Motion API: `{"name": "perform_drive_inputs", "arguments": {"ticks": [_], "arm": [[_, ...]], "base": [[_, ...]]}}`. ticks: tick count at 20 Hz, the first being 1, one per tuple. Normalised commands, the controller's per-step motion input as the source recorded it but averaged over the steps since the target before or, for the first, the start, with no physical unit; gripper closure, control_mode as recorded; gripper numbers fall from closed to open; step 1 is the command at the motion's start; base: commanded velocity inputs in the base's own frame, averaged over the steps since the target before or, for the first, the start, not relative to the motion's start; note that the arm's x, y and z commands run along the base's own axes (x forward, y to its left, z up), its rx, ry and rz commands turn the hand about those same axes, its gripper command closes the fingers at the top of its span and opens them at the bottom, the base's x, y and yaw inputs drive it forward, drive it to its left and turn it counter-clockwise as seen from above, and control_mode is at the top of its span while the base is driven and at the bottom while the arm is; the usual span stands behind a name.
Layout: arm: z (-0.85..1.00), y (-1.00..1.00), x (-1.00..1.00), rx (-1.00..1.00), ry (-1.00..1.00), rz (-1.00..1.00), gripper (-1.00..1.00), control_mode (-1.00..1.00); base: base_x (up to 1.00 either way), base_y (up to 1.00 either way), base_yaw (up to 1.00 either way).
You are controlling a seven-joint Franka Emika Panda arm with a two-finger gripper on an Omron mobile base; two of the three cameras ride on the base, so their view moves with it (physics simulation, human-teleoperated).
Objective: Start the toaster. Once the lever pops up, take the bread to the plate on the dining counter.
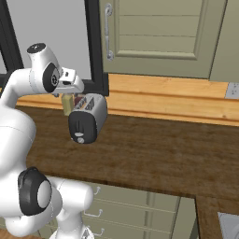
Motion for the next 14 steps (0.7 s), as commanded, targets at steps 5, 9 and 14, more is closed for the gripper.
{"name": "perform_drive_inputs", "arguments": {"ticks": [5, 9, 14], "arm": [[0.00, 0.00, 0.00, 0.00, 0.00, 0.00, -1.00, -1.00], [0.00, 0.00, 0.00, 0.00, 0.00, 0.00, -1.00, -1.00], [0.00, 0.00, 0.00, 0.00, 0.00, 0.00, -1.00, -1.00]], "base": [[0.00, 0.00, 0.00], [0.00, 0.00, 0.00], [0.00, 0.00, 0.00]]}}
